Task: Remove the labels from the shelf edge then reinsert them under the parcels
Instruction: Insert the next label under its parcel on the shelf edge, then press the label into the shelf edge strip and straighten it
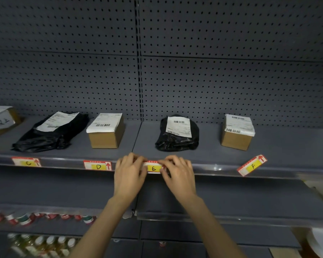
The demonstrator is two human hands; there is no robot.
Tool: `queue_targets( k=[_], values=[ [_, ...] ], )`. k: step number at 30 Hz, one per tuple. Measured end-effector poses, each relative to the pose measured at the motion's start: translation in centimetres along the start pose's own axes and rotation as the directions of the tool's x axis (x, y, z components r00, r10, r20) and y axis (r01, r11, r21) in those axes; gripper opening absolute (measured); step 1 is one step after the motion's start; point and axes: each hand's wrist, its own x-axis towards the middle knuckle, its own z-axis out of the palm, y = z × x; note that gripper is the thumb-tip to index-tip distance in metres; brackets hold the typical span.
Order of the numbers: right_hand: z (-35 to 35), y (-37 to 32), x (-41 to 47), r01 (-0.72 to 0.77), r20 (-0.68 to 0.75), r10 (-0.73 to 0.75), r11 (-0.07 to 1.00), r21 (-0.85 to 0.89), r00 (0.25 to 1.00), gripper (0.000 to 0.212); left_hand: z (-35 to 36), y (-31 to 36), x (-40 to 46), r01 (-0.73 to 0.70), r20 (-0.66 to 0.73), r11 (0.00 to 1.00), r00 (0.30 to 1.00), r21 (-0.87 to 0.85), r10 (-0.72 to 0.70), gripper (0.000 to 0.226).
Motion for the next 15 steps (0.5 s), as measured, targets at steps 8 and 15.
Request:
queue_targets(
  k=[8,15],
  values=[
    [-1.0,1.4,-0.9,-0.058,-0.036,0.057,0.997,-0.041,0.998,0.025,0.7,0.5,-1.0,0.081,0.027,0.991,0.997,-0.102,-0.079,0.026],
    [-1.5,2.1,-1.6,-0.141,-0.063,0.138,0.989,-0.048,0.988,0.021,1.4,1.8,-1.9,0.133,0.060,0.950,0.991,-0.284,-0.121,0.037]
  ],
)
